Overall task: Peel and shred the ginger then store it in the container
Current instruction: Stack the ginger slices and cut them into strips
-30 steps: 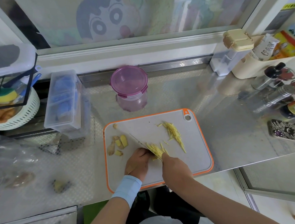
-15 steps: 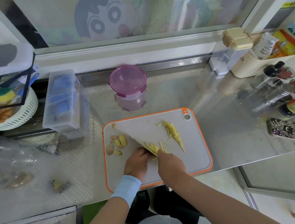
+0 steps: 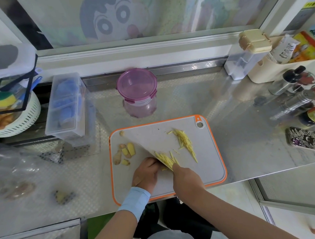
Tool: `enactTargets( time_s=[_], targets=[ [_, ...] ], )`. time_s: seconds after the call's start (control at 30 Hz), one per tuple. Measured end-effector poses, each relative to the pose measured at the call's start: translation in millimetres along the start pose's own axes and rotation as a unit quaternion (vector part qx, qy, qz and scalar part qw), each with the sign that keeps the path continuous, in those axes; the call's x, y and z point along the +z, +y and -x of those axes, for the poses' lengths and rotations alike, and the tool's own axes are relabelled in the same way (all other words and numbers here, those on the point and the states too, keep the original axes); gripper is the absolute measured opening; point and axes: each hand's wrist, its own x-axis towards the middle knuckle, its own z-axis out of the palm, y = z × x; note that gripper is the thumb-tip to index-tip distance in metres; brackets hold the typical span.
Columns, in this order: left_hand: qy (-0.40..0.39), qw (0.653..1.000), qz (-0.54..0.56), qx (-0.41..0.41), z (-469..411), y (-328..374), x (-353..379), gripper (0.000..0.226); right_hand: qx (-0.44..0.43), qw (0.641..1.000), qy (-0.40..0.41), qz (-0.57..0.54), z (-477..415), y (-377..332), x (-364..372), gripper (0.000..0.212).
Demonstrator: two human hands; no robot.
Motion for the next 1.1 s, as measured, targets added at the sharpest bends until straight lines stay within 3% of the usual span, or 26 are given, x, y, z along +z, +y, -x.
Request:
enactTargets(
  time_s=[0.57,0.87,1.1],
  targets=[
    [0.025,0.999,0.009,0.024,0,-2,2,0.034,0.008,1.000,-0.012,-0.004,5,4,0,0.026],
    [-0.084,0.995,-0.002,0.054,0,-9,-8,0.026,-0.002,1.000,-0.012,-0.011,-10,-12,-7,0.020],
    [-0.066,0.995,-0.009,0.068,-1,-7,-5,0.025,0.005,1.000,-0.007,-0.002,3,0,-3,0.027]
  ],
)
